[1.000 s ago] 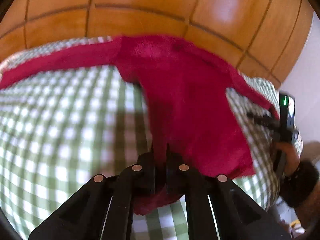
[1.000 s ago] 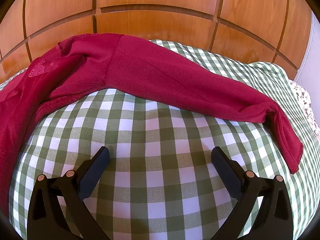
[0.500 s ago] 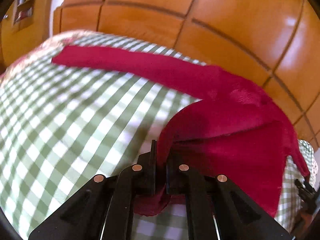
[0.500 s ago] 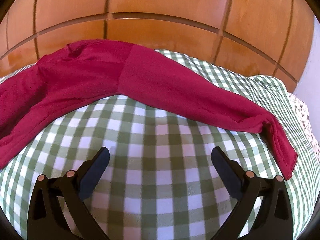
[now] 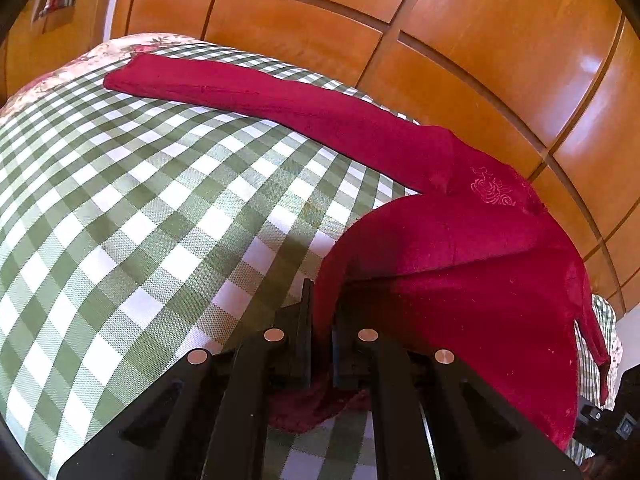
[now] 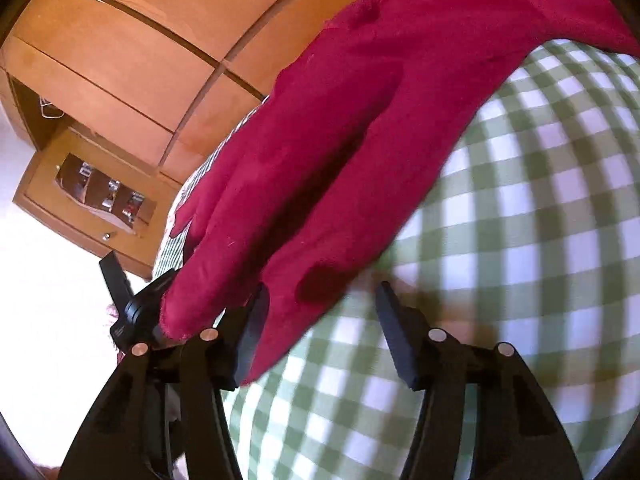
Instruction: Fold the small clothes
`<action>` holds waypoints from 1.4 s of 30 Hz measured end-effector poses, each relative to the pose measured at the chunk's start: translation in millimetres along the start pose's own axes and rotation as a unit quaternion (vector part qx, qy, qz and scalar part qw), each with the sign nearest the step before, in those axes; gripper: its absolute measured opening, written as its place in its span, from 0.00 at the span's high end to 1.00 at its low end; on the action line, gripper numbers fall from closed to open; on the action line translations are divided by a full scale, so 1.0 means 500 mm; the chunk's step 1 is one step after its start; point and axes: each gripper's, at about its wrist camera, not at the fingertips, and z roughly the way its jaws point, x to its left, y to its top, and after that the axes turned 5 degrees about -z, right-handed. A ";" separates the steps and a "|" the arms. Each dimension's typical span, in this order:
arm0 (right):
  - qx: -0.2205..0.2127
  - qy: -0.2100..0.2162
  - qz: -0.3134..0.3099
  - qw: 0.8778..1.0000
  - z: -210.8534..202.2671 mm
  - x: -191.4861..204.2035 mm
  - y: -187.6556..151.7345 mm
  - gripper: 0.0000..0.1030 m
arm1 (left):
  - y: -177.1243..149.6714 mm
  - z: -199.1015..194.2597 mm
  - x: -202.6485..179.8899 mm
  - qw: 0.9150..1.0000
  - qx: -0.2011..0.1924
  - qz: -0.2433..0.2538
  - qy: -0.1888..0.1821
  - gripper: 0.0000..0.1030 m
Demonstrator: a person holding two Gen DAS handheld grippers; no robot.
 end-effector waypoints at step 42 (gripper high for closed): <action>-0.033 0.046 0.075 0.996 -0.361 -0.160 -0.107 0.93 | -0.196 -0.241 -0.017 0.983 0.143 0.043 -0.110 0.94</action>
